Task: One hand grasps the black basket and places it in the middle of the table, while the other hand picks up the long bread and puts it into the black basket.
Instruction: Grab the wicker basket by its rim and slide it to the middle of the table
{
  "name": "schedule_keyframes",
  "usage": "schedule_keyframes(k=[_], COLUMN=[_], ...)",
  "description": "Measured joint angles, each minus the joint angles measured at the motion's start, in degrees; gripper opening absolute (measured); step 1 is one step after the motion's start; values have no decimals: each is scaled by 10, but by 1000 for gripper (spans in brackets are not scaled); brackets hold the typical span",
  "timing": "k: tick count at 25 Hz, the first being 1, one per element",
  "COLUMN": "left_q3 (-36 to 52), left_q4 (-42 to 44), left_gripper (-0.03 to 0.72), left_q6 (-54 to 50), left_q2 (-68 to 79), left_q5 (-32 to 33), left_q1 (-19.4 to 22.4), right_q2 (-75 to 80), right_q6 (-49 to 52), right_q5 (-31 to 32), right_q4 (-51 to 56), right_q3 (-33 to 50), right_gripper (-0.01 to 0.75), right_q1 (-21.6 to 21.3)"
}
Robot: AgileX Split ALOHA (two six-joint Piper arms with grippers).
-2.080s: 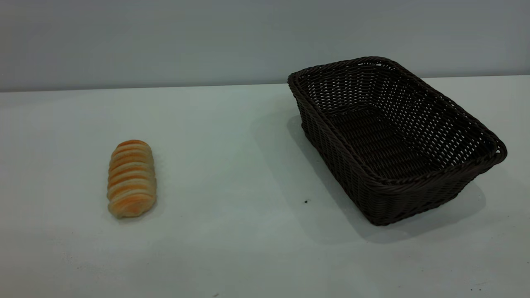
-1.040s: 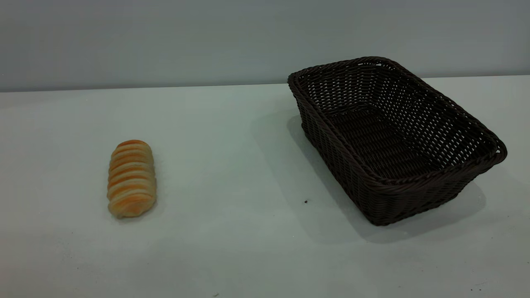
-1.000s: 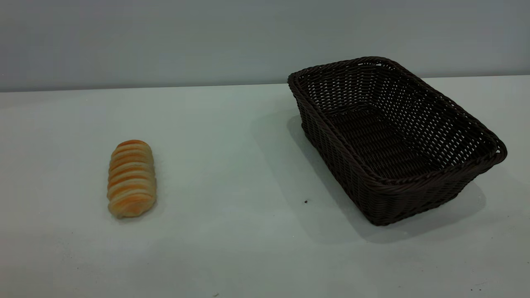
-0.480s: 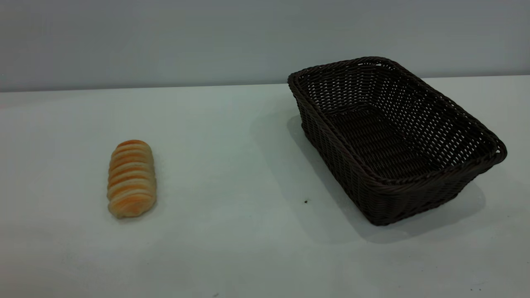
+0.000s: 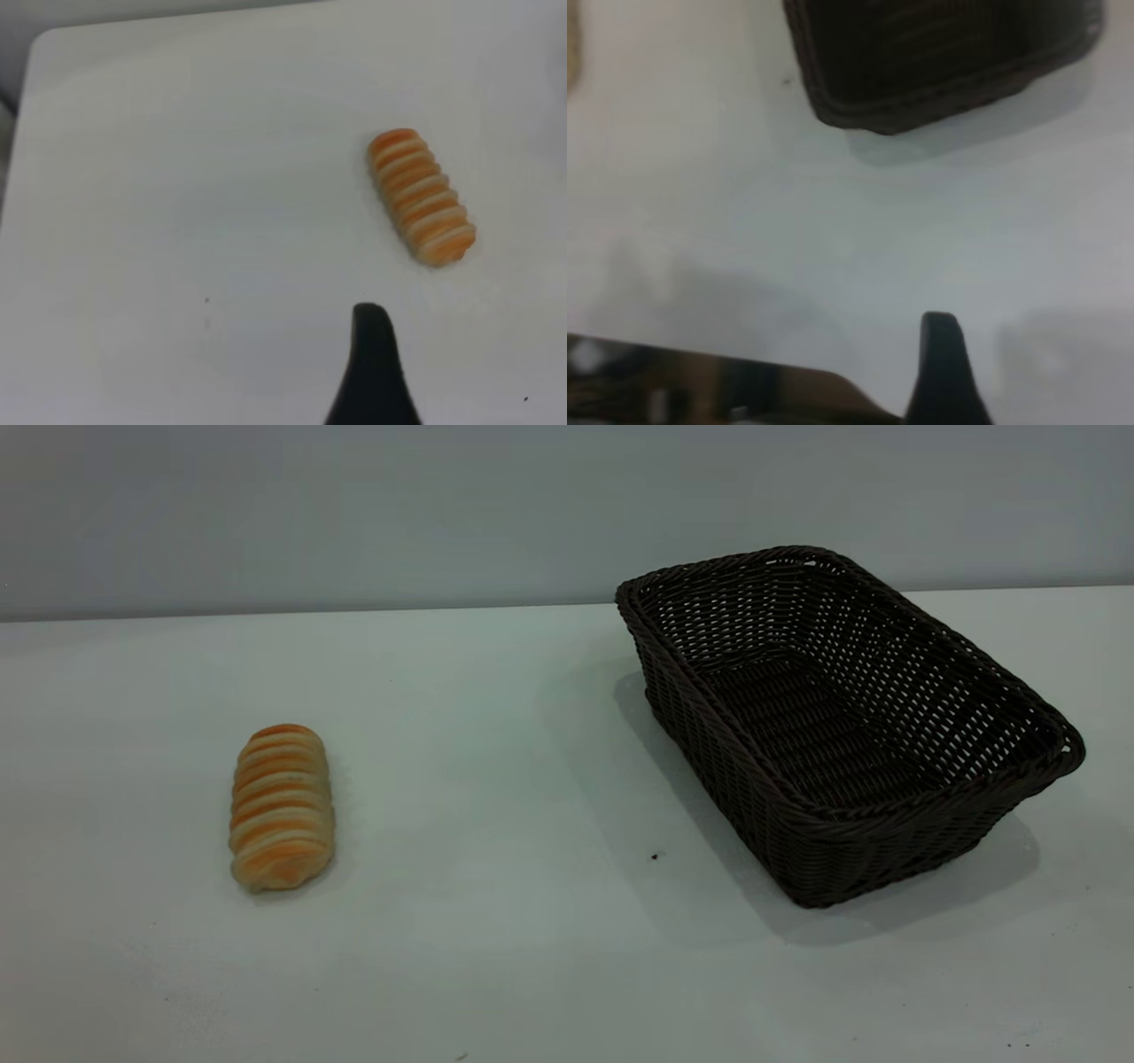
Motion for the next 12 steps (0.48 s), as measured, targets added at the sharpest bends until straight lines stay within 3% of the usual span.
schedule_keyframes(k=[7, 12], left_q3=[-2, -2], left_q4=[-30, -33], left_gripper=[592, 592], left_q6=[37, 39], left_q2=[115, 149], left_q5=[-61, -87], left_q1=[0, 0], right_q2=[222, 369], right_q6=[-29, -60], right_q5=[-103, -158], right_q4=[139, 247], right_q3=[-12, -29], right_gripper=[568, 568], right_q1=[3, 35])
